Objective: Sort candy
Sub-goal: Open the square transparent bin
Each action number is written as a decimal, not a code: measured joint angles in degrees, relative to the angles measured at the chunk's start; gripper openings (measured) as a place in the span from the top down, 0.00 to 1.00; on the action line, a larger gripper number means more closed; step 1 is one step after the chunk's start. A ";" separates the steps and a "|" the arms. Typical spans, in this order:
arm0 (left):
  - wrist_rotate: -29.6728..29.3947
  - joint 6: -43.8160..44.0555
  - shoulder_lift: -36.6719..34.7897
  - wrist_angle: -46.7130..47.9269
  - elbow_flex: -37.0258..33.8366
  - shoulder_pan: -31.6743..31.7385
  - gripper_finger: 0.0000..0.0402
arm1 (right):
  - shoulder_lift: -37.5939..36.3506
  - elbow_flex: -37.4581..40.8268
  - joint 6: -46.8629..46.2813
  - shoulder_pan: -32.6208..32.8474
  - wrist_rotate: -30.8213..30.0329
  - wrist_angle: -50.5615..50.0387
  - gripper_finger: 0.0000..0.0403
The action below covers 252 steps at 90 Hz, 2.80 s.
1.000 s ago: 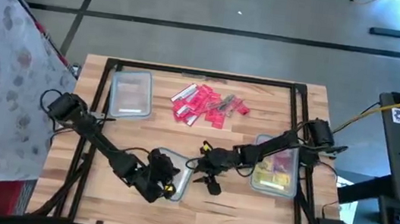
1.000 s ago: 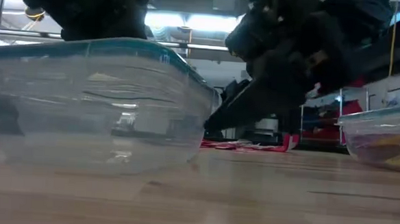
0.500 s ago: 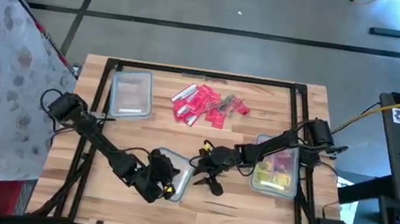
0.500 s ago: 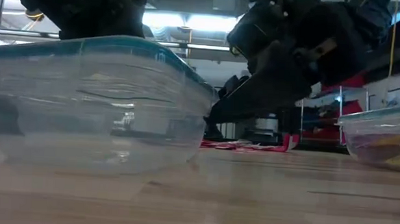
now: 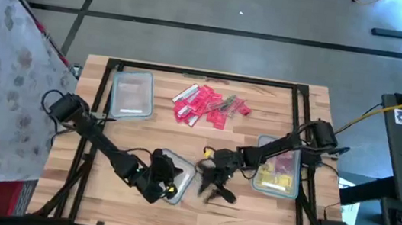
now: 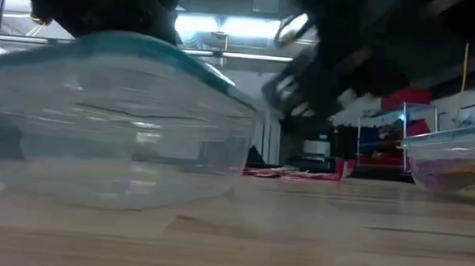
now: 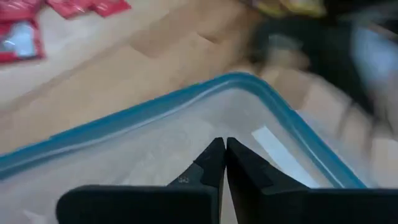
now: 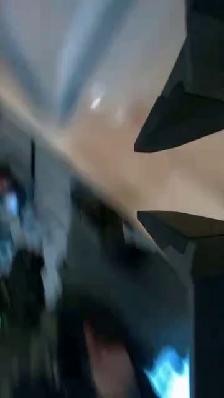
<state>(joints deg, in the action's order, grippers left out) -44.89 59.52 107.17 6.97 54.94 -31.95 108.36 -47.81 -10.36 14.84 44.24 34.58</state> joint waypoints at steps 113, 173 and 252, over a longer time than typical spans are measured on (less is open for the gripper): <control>-7.12 -17.20 -0.04 -4.44 14.30 3.39 1.00 | -15.50 0.22 -6.58 5.11 -75.37 -36.50 0.63; -1.05 11.18 2.01 34.73 18.63 7.20 1.00 | -0.07 0.27 4.93 2.72 -46.95 -7.03 0.63; -5.46 13.74 5.91 18.28 12.01 8.04 1.00 | 6.56 6.73 -4.58 -4.35 -39.19 18.97 0.63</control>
<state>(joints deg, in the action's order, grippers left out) -50.35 73.26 113.08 25.26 66.95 -23.91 114.91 -41.08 -14.95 10.48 5.06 53.56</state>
